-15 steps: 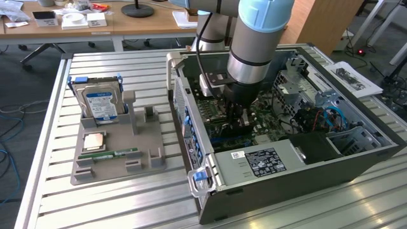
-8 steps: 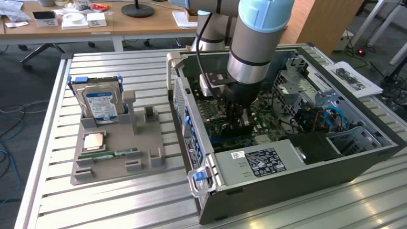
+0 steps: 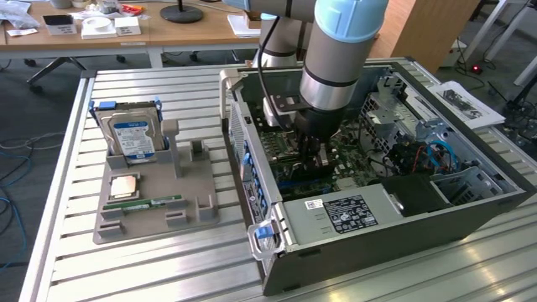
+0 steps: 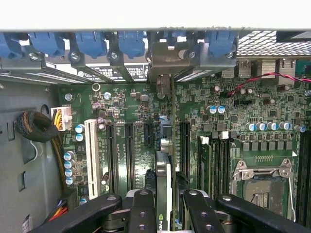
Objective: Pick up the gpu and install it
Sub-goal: 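Insert the gpu into the slot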
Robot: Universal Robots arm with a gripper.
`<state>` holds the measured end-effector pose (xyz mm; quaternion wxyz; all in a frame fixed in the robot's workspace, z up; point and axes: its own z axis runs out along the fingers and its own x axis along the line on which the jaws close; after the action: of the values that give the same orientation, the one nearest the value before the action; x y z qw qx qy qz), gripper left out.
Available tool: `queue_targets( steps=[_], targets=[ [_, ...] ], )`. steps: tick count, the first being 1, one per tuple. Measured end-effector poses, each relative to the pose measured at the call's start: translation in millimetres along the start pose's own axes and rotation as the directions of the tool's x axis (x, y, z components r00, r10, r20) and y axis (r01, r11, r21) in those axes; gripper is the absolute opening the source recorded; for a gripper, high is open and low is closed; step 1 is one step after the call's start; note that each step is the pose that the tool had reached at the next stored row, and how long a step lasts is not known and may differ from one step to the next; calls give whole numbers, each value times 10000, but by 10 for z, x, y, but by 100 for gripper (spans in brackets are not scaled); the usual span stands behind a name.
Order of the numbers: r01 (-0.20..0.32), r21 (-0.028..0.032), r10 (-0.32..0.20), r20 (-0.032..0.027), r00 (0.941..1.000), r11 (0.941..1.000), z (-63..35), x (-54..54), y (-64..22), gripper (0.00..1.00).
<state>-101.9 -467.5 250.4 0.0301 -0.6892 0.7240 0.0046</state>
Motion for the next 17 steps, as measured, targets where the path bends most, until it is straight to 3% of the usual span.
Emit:
queue_targets(
  steps=[17],
  targets=[
    [-9,-1,9,-5,10000,10000,22,2,1,27]
  ],
)
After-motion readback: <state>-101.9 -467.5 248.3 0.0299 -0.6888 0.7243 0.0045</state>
